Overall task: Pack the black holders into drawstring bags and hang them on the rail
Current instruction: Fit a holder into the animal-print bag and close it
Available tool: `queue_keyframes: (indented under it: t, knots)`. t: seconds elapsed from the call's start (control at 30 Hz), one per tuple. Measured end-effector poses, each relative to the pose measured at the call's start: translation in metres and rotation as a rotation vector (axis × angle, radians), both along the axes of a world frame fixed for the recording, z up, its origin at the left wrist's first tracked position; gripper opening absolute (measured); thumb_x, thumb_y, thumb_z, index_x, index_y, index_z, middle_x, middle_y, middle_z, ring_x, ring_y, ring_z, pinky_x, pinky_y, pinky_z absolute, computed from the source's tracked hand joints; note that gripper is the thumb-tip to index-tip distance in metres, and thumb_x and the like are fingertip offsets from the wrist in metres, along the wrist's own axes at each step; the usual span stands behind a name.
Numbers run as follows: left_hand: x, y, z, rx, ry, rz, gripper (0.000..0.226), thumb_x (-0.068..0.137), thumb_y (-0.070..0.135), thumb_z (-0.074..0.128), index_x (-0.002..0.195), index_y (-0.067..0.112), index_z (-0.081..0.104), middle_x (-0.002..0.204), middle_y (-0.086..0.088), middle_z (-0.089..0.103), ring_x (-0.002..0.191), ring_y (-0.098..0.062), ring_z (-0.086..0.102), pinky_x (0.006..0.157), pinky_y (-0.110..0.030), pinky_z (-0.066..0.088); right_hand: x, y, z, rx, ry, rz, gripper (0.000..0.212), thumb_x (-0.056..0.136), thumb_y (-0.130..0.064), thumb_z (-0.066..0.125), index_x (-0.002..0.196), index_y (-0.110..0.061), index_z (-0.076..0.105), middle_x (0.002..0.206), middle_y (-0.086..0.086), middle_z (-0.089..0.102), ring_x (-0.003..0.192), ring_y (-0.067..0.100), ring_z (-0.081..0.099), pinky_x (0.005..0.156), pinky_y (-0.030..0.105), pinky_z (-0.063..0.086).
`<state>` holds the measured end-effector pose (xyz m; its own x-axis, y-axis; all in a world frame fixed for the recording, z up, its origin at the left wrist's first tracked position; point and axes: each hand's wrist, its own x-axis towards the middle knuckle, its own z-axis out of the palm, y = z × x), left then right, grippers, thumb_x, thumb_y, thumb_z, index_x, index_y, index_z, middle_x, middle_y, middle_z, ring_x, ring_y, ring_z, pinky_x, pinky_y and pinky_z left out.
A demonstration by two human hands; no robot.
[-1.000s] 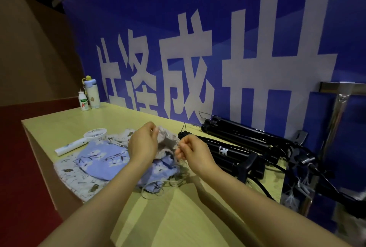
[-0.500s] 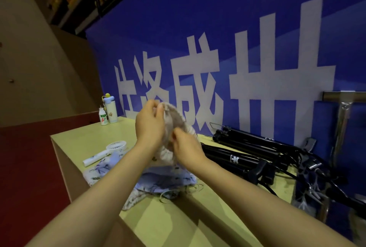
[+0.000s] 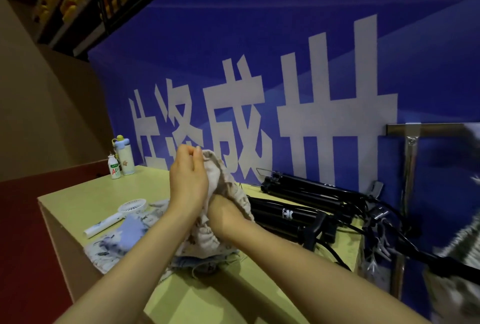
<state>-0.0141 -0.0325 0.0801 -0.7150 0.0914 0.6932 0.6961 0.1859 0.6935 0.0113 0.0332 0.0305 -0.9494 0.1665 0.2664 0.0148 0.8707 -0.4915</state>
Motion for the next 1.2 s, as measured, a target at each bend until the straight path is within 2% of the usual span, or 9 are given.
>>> queue_keyframes:
  t: [0.07, 0.13, 0.23, 0.33, 0.43, 0.53, 0.73, 0.87, 1.2]
  knots:
    - [-0.004, 0.005, 0.003, 0.002, -0.033, -0.007, 0.018, 0.101, 0.024, 0.034, 0.097, 0.010, 0.044, 0.096, -0.010, 0.053, 0.090, -0.022, 0.052, 0.075, -0.032, 0.040, 0.002, 0.005, -0.002, -0.080, 0.155, -0.008, 0.027, 0.096, -0.013, 0.045, 0.113, 0.001, 0.059, 0.113, 0.023, 0.062, 0.103, 0.036, 0.058, 0.083, 0.037, 0.045]
    - [-0.012, 0.009, 0.002, 0.014, -0.107, -0.019, 0.020, 0.102, 0.025, 0.033, 0.098, 0.010, 0.044, 0.094, -0.009, 0.053, 0.090, -0.023, 0.053, 0.075, -0.033, 0.041, 0.008, 0.015, -0.004, -0.192, 0.353, -0.039, 0.022, 0.095, -0.017, 0.045, 0.102, -0.008, 0.063, 0.100, 0.013, 0.067, 0.091, 0.027, 0.062, 0.079, 0.041, 0.052]
    - [-0.027, 0.016, -0.008, 0.034, -0.216, -0.011, 0.024, 0.102, 0.027, 0.032, 0.098, 0.009, 0.046, 0.086, -0.005, 0.051, 0.084, -0.022, 0.050, 0.072, -0.033, 0.038, 0.019, 0.039, -0.009, -0.385, 0.532, -0.106, 0.019, 0.098, -0.024, 0.044, 0.094, -0.019, 0.062, 0.086, 0.002, 0.066, 0.076, 0.016, 0.064, 0.071, 0.033, 0.057]
    - [-0.040, 0.025, -0.021, 0.045, -0.324, -0.012, 0.029, 0.102, 0.029, 0.032, 0.099, 0.006, 0.049, 0.085, -0.008, 0.051, 0.080, -0.023, 0.048, 0.071, -0.033, 0.037, 0.025, 0.077, -0.021, -0.508, 0.644, -0.371, 0.017, 0.098, -0.027, 0.044, 0.091, -0.021, 0.059, 0.078, 0.001, 0.066, 0.070, 0.020, 0.065, 0.066, 0.035, 0.056]
    - [-0.049, 0.034, -0.034, 0.065, -0.384, -0.015, 0.033, 0.101, 0.031, 0.033, 0.100, 0.004, 0.051, 0.087, -0.013, 0.054, 0.081, -0.025, 0.050, 0.076, -0.035, 0.040, 0.018, 0.118, -0.048, -0.241, 0.376, -0.592, 0.016, 0.096, -0.029, 0.048, 0.103, -0.019, 0.058, 0.093, 0.000, 0.065, 0.082, 0.019, 0.062, 0.072, 0.036, 0.054]
    - [-0.055, 0.039, -0.042, 0.075, -0.394, -0.016, 0.031, 0.101, 0.030, 0.033, 0.091, 0.006, 0.049, 0.075, -0.008, 0.050, 0.075, -0.023, 0.047, 0.069, -0.033, 0.039, 0.011, 0.137, -0.073, 0.082, -0.027, -0.595, 0.031, 0.091, -0.037, 0.056, 0.115, -0.017, 0.056, 0.114, 0.004, 0.060, 0.104, 0.024, 0.058, 0.088, 0.038, 0.050]
    - [-0.068, 0.048, -0.048, 0.090, -0.394, -0.005, 0.031, 0.100, 0.029, 0.037, 0.097, 0.002, 0.053, 0.086, -0.012, 0.055, 0.081, -0.025, 0.051, 0.074, -0.036, 0.041, 0.001, 0.147, -0.093, 0.154, -0.245, -0.540, 0.034, 0.088, -0.040, 0.059, 0.113, -0.017, 0.054, 0.103, 0.003, 0.063, 0.097, 0.023, 0.061, 0.085, 0.037, 0.050]
    - [-0.070, 0.046, -0.053, 0.069, -0.368, -0.042, 0.026, 0.099, 0.027, 0.042, 0.093, 0.004, 0.054, 0.078, -0.006, 0.053, 0.073, -0.020, 0.048, 0.063, -0.029, 0.038, -0.002, 0.148, -0.095, 0.222, -0.235, -0.541, 0.029, 0.088, -0.039, 0.060, 0.105, -0.016, 0.058, 0.087, 0.001, 0.059, 0.090, 0.022, 0.064, 0.080, 0.035, 0.053]
    - [-0.070, 0.036, -0.051, 0.221, -0.630, -0.044, 0.036, 0.096, 0.027, 0.050, 0.064, 0.009, 0.048, 0.072, -0.012, 0.055, 0.070, -0.025, 0.050, 0.073, -0.039, 0.047, 0.023, 0.152, -0.051, 0.306, 0.225, -0.618, 0.038, 0.089, -0.047, 0.055, 0.112, -0.018, 0.056, 0.102, 0.000, 0.066, 0.093, 0.020, 0.063, 0.084, 0.036, 0.046]
